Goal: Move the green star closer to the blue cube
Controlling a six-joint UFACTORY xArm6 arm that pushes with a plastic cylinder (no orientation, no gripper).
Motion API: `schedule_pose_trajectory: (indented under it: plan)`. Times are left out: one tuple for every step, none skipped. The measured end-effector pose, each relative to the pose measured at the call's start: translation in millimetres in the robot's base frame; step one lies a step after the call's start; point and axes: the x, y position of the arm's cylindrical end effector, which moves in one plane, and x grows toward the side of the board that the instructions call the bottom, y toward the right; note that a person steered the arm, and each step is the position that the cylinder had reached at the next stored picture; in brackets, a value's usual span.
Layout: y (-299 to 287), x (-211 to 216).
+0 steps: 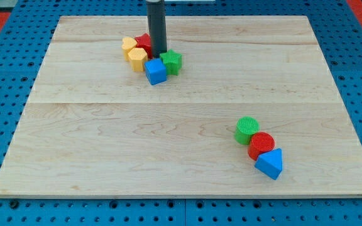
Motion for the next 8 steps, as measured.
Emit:
schedule_pose_trajectory:
  plan:
    - [4,29]
    - [57,-19]
    - [114,-6]
    - [83,16]
    - [84,7]
    - [84,7]
    - [60,7]
    - [45,27]
